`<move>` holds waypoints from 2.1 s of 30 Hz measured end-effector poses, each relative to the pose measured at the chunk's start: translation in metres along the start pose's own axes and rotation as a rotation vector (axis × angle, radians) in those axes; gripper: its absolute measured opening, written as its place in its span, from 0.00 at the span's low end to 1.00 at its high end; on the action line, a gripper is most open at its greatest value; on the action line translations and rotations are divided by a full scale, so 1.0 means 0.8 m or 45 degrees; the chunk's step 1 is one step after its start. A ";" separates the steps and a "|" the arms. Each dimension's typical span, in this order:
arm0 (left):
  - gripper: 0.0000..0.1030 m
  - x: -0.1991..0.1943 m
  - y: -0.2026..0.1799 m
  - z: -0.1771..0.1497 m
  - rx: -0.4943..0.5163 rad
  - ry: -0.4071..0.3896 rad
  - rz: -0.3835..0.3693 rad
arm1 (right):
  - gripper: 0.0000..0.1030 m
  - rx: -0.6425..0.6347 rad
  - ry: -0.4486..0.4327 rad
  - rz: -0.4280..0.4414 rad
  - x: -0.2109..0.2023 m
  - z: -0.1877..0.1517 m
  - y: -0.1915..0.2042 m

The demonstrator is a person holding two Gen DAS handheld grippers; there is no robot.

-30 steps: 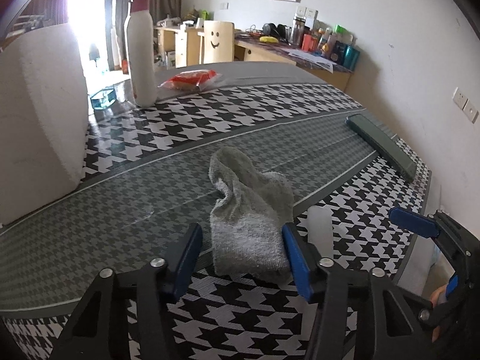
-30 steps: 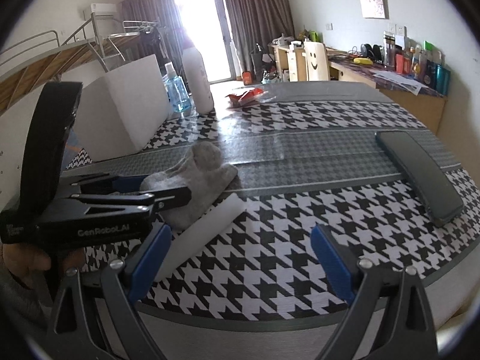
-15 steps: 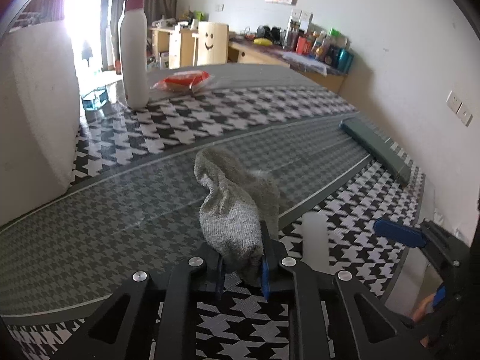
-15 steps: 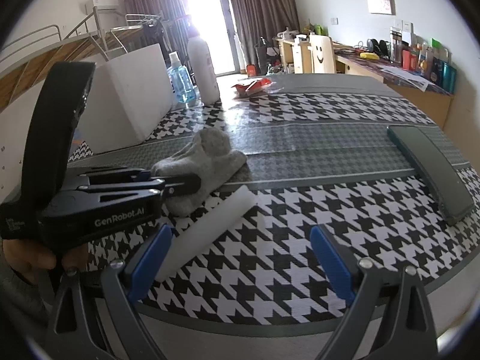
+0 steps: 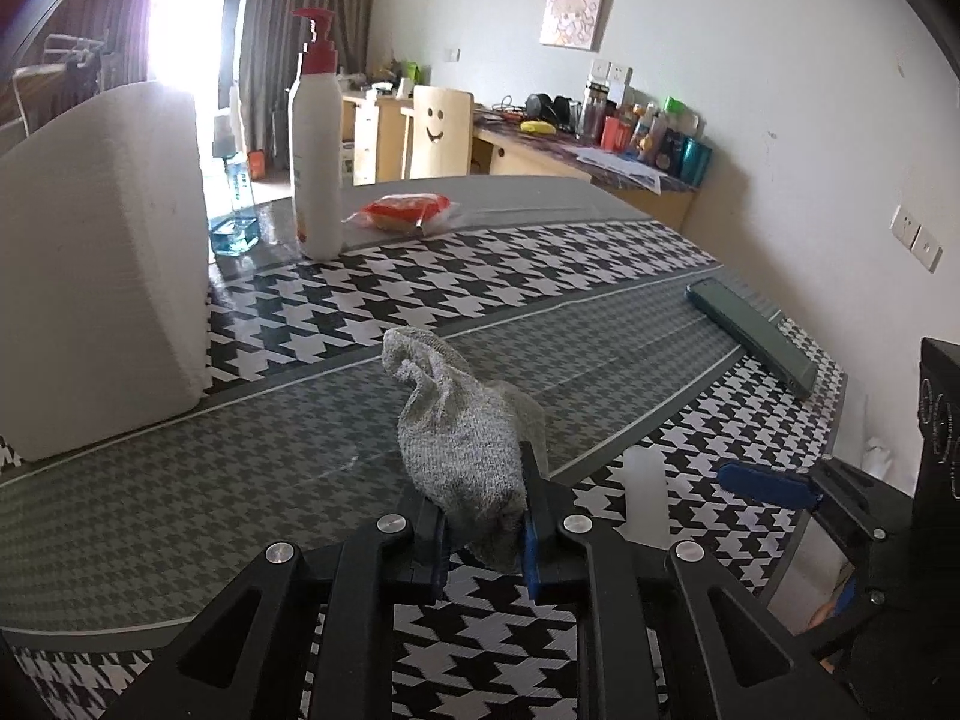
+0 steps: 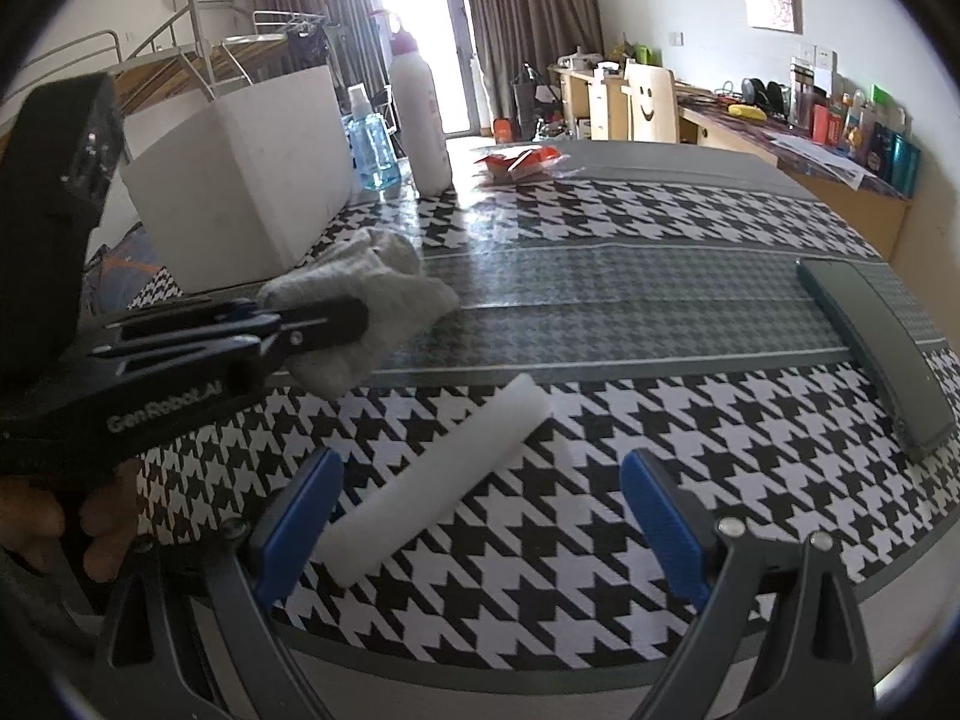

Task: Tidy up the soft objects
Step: 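Close the right tool on the white foam strip and lift it while the left tool holds the sock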

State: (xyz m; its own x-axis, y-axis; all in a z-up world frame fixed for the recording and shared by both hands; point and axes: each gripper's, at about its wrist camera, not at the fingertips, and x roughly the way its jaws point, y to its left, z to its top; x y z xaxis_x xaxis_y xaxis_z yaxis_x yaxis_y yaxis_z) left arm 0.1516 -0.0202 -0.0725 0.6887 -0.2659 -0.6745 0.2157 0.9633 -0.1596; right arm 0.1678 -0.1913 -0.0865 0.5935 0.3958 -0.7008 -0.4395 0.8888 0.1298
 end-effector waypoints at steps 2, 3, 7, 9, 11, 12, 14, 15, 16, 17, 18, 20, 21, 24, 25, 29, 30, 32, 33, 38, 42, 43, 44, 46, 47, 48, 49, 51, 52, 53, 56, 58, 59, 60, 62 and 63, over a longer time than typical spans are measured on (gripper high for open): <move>0.18 -0.002 0.003 -0.001 -0.007 -0.005 -0.012 | 0.87 0.001 0.009 -0.005 0.003 0.002 0.003; 0.18 -0.003 0.004 0.000 -0.011 -0.007 -0.019 | 0.79 0.000 0.019 -0.009 0.005 0.002 0.005; 0.18 -0.003 0.010 -0.003 -0.044 -0.012 -0.038 | 0.65 -0.006 0.057 -0.044 0.012 0.003 0.010; 0.18 -0.005 0.010 -0.004 -0.044 -0.019 -0.046 | 0.58 -0.012 0.065 -0.068 0.014 0.006 0.013; 0.18 -0.006 0.007 -0.005 -0.037 -0.026 -0.051 | 0.54 -0.015 0.077 -0.100 0.016 0.007 0.016; 0.18 -0.006 0.006 -0.006 -0.034 -0.026 -0.052 | 0.50 -0.020 0.085 -0.111 0.016 0.008 0.019; 0.18 -0.007 0.006 -0.008 -0.036 -0.030 -0.048 | 0.46 -0.033 0.098 -0.132 0.019 0.010 0.026; 0.18 -0.007 0.006 -0.009 -0.037 -0.032 -0.046 | 0.45 -0.045 0.107 -0.162 0.022 0.011 0.031; 0.18 -0.009 0.007 -0.010 -0.038 -0.039 -0.043 | 0.44 -0.050 0.113 -0.186 0.023 0.012 0.035; 0.18 -0.010 0.007 -0.010 -0.042 -0.047 -0.040 | 0.41 -0.045 0.118 -0.201 0.024 0.013 0.036; 0.18 -0.012 0.007 -0.011 -0.043 -0.053 -0.037 | 0.40 -0.042 0.123 -0.214 0.024 0.014 0.037; 0.18 -0.013 0.007 -0.012 -0.042 -0.054 -0.048 | 0.36 -0.040 0.131 -0.224 0.023 0.014 0.038; 0.18 -0.012 0.007 -0.013 -0.044 -0.048 -0.061 | 0.35 -0.046 0.133 -0.227 0.023 0.013 0.039; 0.18 -0.012 0.007 -0.014 -0.042 -0.051 -0.059 | 0.35 -0.043 0.133 -0.220 0.022 0.012 0.038; 0.18 -0.013 0.007 -0.014 -0.044 -0.053 -0.057 | 0.35 -0.030 0.137 -0.209 0.021 0.012 0.037; 0.18 -0.016 0.011 -0.013 -0.059 -0.073 -0.055 | 0.29 -0.035 0.137 -0.214 0.023 0.014 0.037; 0.18 -0.018 0.012 -0.013 -0.062 -0.079 -0.052 | 0.27 -0.029 0.137 -0.211 0.023 0.015 0.035; 0.18 -0.019 0.011 -0.014 -0.062 -0.082 -0.051 | 0.18 -0.026 0.123 -0.186 0.018 0.015 0.032; 0.18 -0.019 0.012 -0.014 -0.065 -0.084 -0.053 | 0.14 -0.031 0.108 -0.171 0.014 0.016 0.032; 0.18 -0.023 0.010 -0.015 -0.058 -0.100 -0.055 | 0.06 -0.028 0.090 -0.169 0.005 0.019 0.028; 0.18 -0.024 0.009 -0.016 -0.046 -0.104 -0.059 | 0.07 0.000 0.083 -0.167 -0.001 0.020 0.023; 0.18 -0.025 0.008 -0.016 -0.045 -0.105 -0.058 | 0.08 0.018 0.091 -0.157 -0.003 0.021 0.021; 0.18 -0.025 0.008 -0.016 -0.045 -0.104 -0.060 | 0.09 0.033 0.095 -0.148 -0.004 0.021 0.021; 0.18 -0.026 0.007 -0.016 -0.042 -0.104 -0.059 | 0.09 0.015 0.098 -0.150 -0.004 0.020 0.025; 0.18 -0.026 0.007 -0.016 -0.041 -0.104 -0.060 | 0.12 0.009 0.104 -0.158 -0.003 0.020 0.026; 0.18 -0.027 0.006 -0.016 -0.040 -0.106 -0.063 | 0.16 0.009 0.113 -0.166 -0.002 0.019 0.027; 0.18 -0.027 0.005 -0.016 -0.037 -0.108 -0.063 | 0.18 0.016 0.115 -0.166 -0.002 0.018 0.027; 0.18 -0.028 0.004 -0.017 -0.032 -0.111 -0.059 | 0.24 0.028 0.124 -0.156 -0.001 0.016 0.027; 0.18 -0.027 0.004 -0.017 -0.032 -0.110 -0.062 | 0.24 0.031 0.130 -0.162 -0.001 0.015 0.027; 0.18 -0.028 0.004 -0.017 -0.032 -0.111 -0.064 | 0.25 0.034 0.135 -0.172 0.000 0.014 0.027; 0.18 -0.029 0.002 -0.017 -0.024 -0.112 -0.068 | 0.26 0.032 0.150 -0.180 0.001 0.011 0.028; 0.18 -0.029 0.002 -0.017 -0.022 -0.111 -0.069 | 0.27 0.032 0.156 -0.179 0.003 0.010 0.029; 0.18 -0.029 0.002 -0.017 -0.023 -0.112 -0.070 | 0.30 0.037 0.162 -0.186 0.004 0.009 0.029; 0.18 -0.030 0.001 -0.017 -0.021 -0.114 -0.071 | 0.37 0.038 0.164 -0.194 0.005 0.008 0.029; 0.18 -0.031 0.001 -0.017 -0.019 -0.117 -0.074 | 0.43 0.045 0.164 -0.211 0.006 0.008 0.029; 0.18 -0.031 0.000 -0.017 -0.018 -0.118 -0.076 | 0.43 0.050 0.167 -0.203 0.006 0.008 0.028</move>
State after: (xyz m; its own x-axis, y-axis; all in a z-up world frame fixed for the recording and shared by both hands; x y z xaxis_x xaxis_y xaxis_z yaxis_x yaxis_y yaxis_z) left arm 0.1251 -0.0129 -0.0657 0.7362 -0.3241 -0.5941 0.2488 0.9460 -0.2079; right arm 0.1652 -0.1677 -0.0827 0.5596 0.2182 -0.7995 -0.3186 0.9472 0.0355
